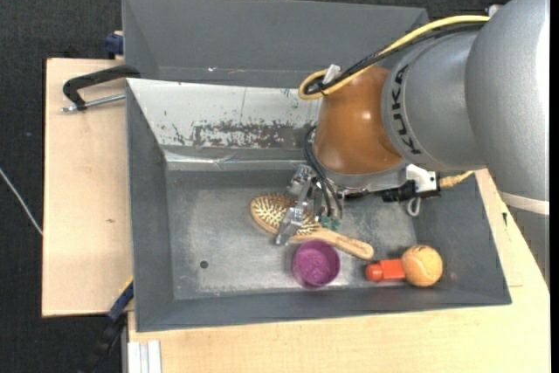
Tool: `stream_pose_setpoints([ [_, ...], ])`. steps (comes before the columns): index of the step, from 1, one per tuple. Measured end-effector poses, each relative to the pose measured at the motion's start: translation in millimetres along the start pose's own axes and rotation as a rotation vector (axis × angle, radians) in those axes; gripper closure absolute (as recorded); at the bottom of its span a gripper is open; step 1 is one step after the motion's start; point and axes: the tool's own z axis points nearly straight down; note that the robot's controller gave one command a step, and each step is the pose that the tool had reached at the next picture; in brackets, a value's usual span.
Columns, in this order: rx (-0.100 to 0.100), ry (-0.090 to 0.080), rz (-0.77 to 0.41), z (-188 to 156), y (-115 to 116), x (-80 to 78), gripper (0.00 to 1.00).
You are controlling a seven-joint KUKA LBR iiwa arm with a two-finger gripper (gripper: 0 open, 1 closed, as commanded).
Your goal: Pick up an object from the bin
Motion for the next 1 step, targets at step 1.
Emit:
stream_pose_setpoints([
  [1, 0.001, 0.002, 0.0, -2.5, 0.0, 0.5, 1.0],
])
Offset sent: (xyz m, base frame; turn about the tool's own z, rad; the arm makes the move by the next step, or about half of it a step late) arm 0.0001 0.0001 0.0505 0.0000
